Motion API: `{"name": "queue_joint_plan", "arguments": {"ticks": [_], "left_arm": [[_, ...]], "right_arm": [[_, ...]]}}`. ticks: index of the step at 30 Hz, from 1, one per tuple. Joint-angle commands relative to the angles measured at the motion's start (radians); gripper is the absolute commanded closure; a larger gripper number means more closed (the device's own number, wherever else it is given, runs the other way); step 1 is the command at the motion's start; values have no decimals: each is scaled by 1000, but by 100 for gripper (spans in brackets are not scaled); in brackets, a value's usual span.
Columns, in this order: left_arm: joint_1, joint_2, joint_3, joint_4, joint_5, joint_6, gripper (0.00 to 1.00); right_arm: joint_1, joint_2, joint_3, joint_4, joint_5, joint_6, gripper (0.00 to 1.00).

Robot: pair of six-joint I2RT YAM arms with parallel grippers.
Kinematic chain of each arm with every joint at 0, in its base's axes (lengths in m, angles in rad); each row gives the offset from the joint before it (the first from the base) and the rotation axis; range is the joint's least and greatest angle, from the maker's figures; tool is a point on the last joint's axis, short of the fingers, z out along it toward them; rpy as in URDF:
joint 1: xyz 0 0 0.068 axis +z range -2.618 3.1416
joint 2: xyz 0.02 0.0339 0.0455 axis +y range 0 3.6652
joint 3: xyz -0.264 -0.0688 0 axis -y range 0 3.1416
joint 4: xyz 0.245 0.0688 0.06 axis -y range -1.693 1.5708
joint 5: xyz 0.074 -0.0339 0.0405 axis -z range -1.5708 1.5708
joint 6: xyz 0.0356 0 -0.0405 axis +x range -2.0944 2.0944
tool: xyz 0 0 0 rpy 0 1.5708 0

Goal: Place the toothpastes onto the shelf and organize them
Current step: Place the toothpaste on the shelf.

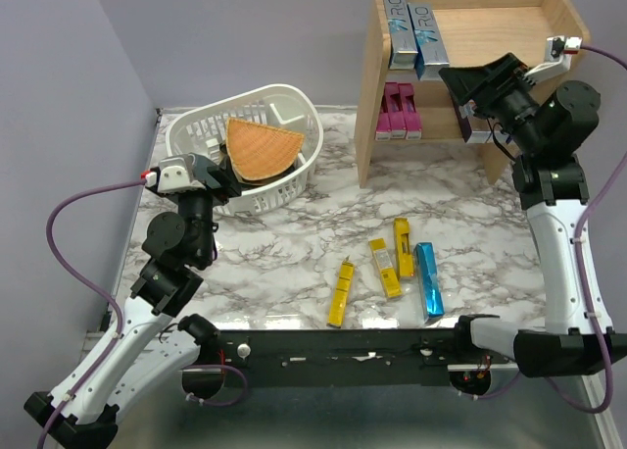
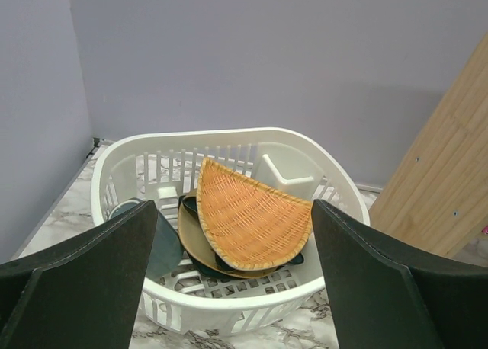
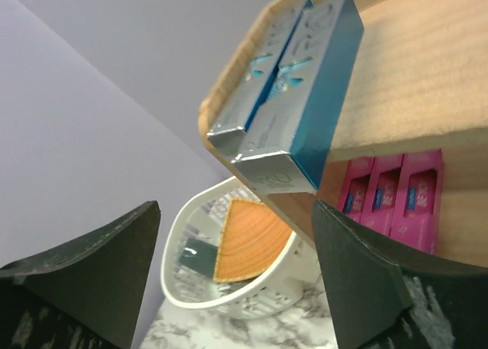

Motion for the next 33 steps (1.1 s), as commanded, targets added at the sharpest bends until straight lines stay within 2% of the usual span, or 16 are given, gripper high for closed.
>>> {"name": "queue_joint_plan", "arguments": {"ticks": [1,7,13,19,33], "left_arm": [[7,1,0,6,-1,-7,8],[8,1,-1,5,-4,0,8],[8,0,-3,12,-1,9,8],[10,4,-6,14,3,15,8],[16,21,-9,18,3,21,8]], "right_arm": [[-7,-21,-1,47,28,-238,17],[-5,71,60,80,-27,-413,32],[-9,117,105,77,-70,-577,39],[-9,167,135,87,-139,-593,47],[-9,257,209,84,-193,-588,49]]}}
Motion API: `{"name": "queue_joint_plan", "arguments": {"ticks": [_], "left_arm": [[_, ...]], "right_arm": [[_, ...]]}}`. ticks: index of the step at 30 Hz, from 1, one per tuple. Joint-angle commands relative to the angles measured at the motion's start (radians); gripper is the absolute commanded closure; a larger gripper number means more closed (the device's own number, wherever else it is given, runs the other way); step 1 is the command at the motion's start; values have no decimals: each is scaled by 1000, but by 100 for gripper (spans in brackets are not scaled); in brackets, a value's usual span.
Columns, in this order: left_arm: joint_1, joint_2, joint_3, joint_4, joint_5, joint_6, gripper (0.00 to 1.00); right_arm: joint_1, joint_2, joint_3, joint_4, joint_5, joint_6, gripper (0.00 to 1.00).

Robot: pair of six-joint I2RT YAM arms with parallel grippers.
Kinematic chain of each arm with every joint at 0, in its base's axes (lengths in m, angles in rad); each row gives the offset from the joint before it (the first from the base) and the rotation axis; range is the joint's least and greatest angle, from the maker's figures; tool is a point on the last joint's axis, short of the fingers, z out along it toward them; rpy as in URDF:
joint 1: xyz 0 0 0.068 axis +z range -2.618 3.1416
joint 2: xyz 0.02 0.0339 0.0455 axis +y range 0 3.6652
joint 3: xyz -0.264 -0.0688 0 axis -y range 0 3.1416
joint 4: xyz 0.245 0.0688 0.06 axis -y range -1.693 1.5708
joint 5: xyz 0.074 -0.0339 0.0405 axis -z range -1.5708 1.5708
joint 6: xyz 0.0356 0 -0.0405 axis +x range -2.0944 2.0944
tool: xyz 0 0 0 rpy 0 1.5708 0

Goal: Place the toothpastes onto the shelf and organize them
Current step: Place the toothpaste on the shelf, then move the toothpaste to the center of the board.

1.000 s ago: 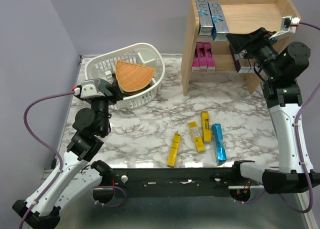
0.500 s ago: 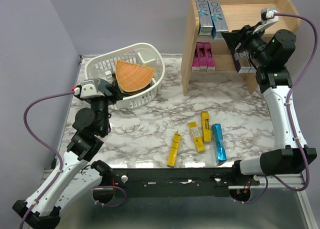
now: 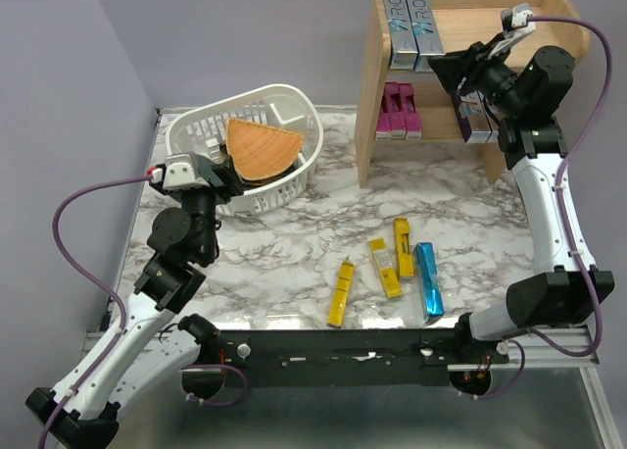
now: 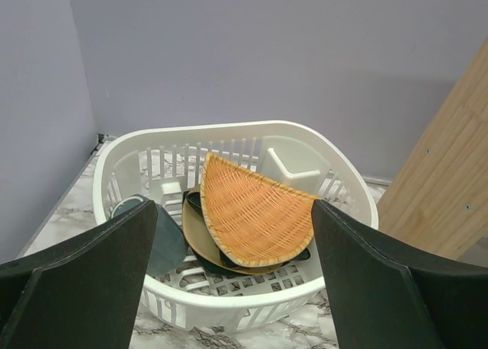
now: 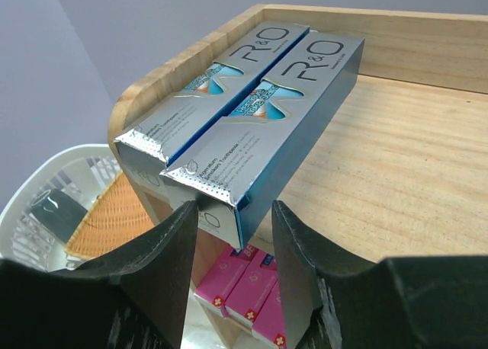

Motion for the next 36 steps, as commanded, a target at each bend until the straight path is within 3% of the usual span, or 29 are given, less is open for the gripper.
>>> {"name": "queue_joint_plan", "arguments": {"ticks": [1,12,20,27,32,36], "left_arm": [[9,4,-9,18,2,10,8],[14,4,-9,20,5,13,8],[15,-5,0,6,24,2,8],[15,-16,14,-34,88,-50,8],[15,-13,28,-92,152,-112,8],[15,-11,42,-150,195,-142,8]], "right_arm": [[-4,31,47,2,-37,-23,49],[-5,29,54,-1,-57,-9,48],[-7,-151,-47,-53,54,26,23],[-7,-390,-337,-149,183,178,6],[-4,-507,-597,-306,260,259,4],[-4,-541,-673,-517,380,239,2]]}}
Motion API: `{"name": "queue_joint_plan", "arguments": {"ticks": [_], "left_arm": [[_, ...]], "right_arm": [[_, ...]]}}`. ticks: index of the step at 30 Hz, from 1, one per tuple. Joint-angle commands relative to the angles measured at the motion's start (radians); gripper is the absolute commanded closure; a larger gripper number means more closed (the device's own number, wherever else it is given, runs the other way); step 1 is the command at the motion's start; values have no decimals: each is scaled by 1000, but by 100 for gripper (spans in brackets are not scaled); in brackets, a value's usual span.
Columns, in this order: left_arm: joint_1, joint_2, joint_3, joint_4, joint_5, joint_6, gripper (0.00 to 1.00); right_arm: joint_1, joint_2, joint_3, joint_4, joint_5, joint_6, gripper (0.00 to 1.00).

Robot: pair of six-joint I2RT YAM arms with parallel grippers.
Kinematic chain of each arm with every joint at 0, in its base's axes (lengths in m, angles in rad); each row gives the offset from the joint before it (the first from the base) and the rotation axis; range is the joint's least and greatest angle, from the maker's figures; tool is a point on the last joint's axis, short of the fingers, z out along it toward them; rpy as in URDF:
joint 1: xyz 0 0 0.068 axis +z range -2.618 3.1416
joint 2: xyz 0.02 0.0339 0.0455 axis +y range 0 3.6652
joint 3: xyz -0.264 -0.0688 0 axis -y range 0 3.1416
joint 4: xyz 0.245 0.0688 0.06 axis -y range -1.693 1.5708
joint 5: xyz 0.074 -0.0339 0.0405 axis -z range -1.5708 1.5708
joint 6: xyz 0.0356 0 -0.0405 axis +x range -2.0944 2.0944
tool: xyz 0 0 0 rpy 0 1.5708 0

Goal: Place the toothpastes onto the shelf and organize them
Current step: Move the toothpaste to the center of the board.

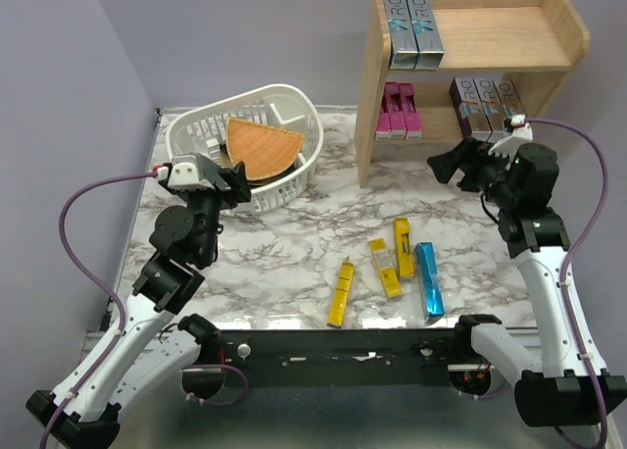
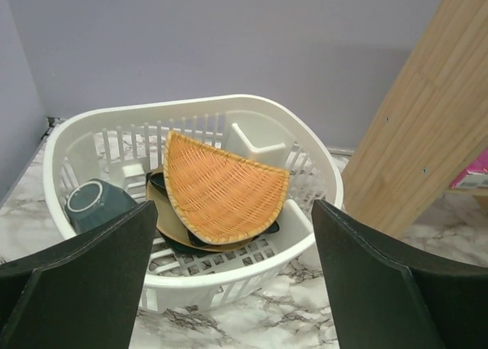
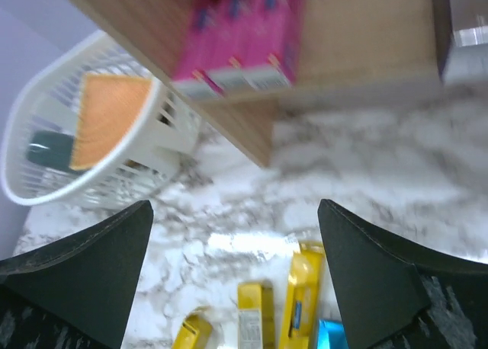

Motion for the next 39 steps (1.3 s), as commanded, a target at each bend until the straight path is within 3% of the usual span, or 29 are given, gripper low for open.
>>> {"name": "queue_joint_plan", "arguments": {"ticks": [1,8,18,25,28,39], "left_arm": [[5,-3,46,-90,86,-62,8],[5,0,64,-203,132,-69,7],[5,-49,43,-217,153,-61,7],[5,-55,41,-217,145,-50,7],[5,-55,44,-217,147,-49,7],[13,-40,43,-216,158,-47,7]], "right_arm": [[-1,-22,-119,-305,168,32,2],[-4,-66,-305,-371,233,116,0],[-2,-26,-453,-466,182,204,0],[-2,-42,-547,-436,89,245,0],[-2,-6,-555,-408,32,242,4],[82,64,-596,-197,39,279,44]]}}
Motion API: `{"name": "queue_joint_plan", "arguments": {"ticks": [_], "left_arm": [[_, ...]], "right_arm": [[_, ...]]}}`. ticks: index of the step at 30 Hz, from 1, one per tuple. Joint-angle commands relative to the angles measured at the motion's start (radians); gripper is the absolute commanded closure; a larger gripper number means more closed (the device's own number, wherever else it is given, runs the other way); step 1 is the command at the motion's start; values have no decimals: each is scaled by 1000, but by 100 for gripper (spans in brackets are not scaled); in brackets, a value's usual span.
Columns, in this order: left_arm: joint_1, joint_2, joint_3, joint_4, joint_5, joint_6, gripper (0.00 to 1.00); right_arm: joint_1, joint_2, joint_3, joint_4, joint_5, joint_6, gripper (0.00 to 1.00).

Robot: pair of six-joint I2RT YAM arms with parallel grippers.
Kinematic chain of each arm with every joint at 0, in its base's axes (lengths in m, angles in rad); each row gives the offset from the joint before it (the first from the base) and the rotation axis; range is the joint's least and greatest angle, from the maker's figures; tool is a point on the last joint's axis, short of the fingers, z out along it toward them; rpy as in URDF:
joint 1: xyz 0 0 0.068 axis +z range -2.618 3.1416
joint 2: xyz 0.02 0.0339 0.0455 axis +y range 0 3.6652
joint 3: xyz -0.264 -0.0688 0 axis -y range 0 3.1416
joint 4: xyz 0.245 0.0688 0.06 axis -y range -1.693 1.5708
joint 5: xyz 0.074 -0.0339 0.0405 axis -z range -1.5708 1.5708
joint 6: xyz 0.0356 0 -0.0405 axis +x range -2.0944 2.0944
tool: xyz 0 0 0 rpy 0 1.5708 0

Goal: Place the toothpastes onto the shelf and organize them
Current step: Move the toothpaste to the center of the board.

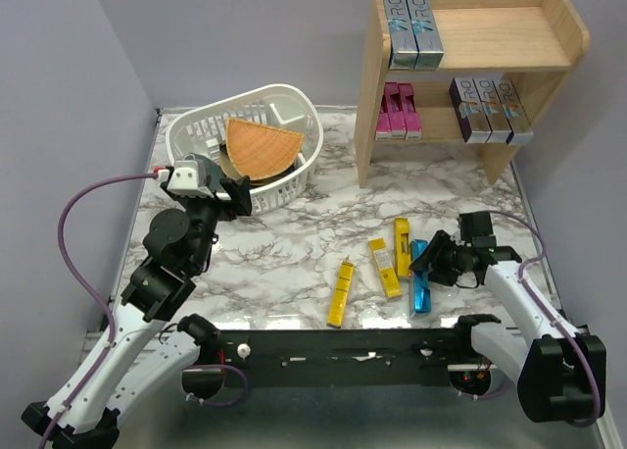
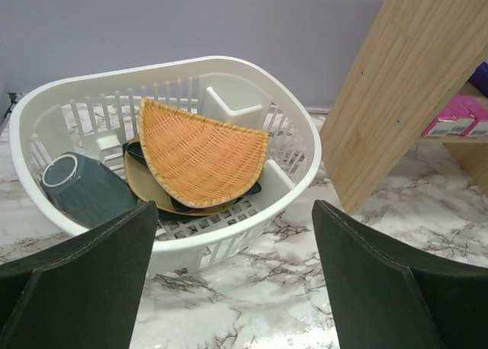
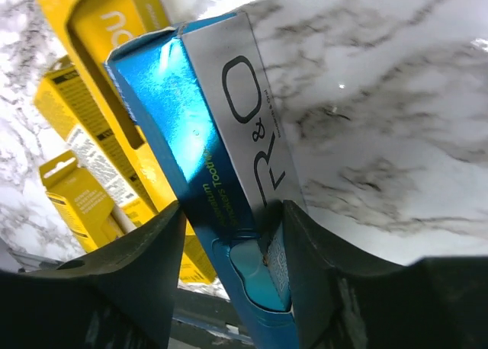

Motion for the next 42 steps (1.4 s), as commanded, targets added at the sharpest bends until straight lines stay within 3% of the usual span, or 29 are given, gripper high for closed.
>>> {"name": "queue_joint_plan", "arguments": {"ticks": [1,11,19,22,23,26,33,42], "left_arm": [[11,11,-2,2,26,7,7],[14,31,-9,7,7,18,7],[18,52,-14,10,11,18,7],[19,58,-12,9,17,15,7],[19,61,-12,7,20,13,7],[21,74,-12,4,34,4,7],[24,136,1,-14,62,-19,7],[25,212,8,-28,79,-33,7]], "right_arm": [[86,70,21,161,20,26,45],[376,340,237,291,168,22,49],[513,489,386,334,240,-40,46],[523,453,365,360,244,-60,33],[523,436,349,368,244,-69,25],[525,332,277,386,255,-80,15],[525,111,93,413,290,-89,14],[560,47,-74,558,210,-89,17]]}}
